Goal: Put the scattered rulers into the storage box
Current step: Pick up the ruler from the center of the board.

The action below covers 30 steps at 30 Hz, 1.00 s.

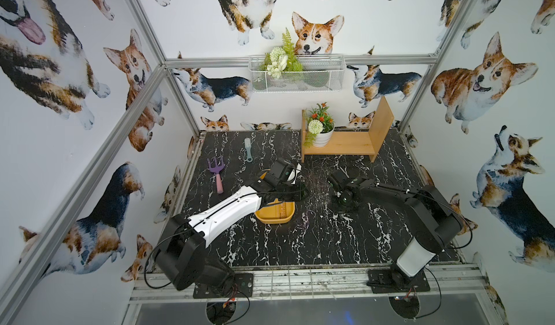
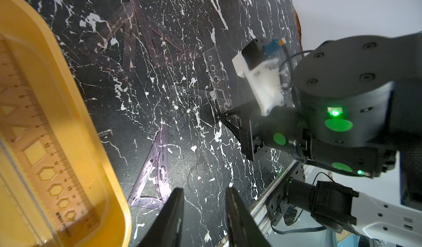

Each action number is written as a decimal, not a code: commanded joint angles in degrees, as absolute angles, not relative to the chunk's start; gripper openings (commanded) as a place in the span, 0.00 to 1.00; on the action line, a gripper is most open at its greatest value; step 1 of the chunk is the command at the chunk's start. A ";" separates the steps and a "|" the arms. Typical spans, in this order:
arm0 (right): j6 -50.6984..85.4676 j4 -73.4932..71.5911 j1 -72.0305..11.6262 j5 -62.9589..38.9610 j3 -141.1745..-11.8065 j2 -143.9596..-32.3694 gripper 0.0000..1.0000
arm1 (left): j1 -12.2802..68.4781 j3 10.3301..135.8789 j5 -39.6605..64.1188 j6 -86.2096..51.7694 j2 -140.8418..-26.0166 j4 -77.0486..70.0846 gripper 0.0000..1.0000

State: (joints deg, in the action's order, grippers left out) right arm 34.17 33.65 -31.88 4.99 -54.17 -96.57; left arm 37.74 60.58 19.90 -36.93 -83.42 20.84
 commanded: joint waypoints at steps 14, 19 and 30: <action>33.76 38.04 -30.39 6.09 -53.90 -88.54 0.00 | 37.63 63.15 19.45 -36.13 -83.59 20.87 0.37; 31.98 37.52 -29.56 7.76 -53.70 -81.95 0.00 | 37.63 64.37 19.00 -35.95 -83.41 21.35 0.37; 29.67 27.33 -23.05 -3.23 -50.31 -65.41 0.00 | 37.10 65.45 19.19 -36.54 -81.80 19.42 0.39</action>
State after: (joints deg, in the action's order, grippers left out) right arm 30.65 32.27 -24.16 2.63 -51.16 -67.72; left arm 37.41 65.12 18.74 -36.51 -82.52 21.17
